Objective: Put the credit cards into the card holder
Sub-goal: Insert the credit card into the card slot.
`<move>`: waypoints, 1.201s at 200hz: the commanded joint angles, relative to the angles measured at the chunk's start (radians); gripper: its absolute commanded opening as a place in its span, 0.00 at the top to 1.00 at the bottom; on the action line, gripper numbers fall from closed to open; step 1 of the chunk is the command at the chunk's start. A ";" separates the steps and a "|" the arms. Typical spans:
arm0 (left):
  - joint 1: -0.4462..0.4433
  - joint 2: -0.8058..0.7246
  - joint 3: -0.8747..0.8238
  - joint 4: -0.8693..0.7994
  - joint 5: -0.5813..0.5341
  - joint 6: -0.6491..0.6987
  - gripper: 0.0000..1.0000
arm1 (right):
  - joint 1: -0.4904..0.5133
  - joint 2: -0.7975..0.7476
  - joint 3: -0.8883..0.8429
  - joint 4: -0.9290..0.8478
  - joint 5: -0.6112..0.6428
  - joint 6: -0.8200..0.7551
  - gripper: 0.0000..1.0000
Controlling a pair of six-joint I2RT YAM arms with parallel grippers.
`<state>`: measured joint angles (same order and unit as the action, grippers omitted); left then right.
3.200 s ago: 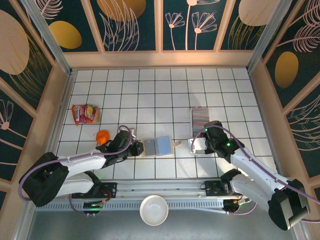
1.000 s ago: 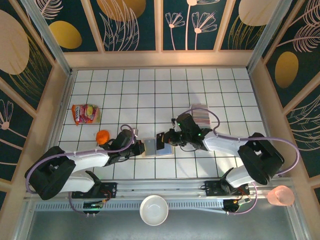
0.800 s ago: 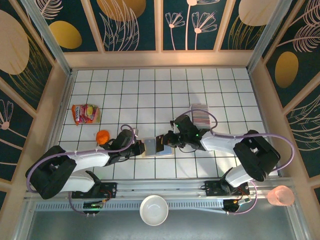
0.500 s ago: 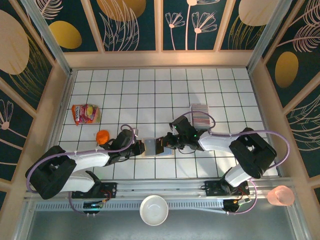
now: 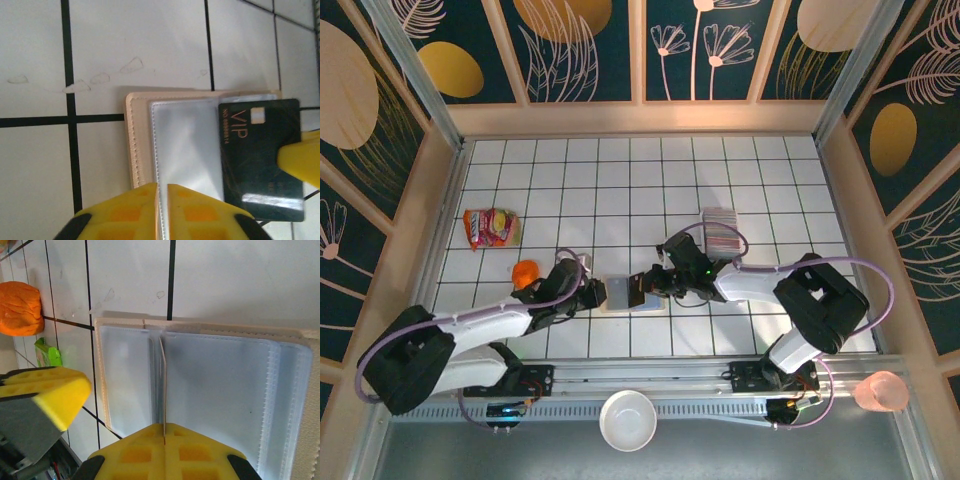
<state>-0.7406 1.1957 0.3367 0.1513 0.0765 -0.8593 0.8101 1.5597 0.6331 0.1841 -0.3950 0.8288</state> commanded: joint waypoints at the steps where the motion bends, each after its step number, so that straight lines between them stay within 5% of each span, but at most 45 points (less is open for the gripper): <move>1: 0.000 -0.039 0.010 -0.045 -0.029 0.008 0.83 | 0.009 0.020 -0.010 0.014 0.008 0.015 1.00; 240: 0.000 0.108 0.005 -0.013 0.001 0.043 0.98 | 0.010 -0.029 -0.056 0.091 0.005 0.091 1.00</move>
<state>-0.7399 1.2793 0.3378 0.1318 0.0509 -0.8307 0.8116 1.5589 0.5934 0.2707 -0.4118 0.9054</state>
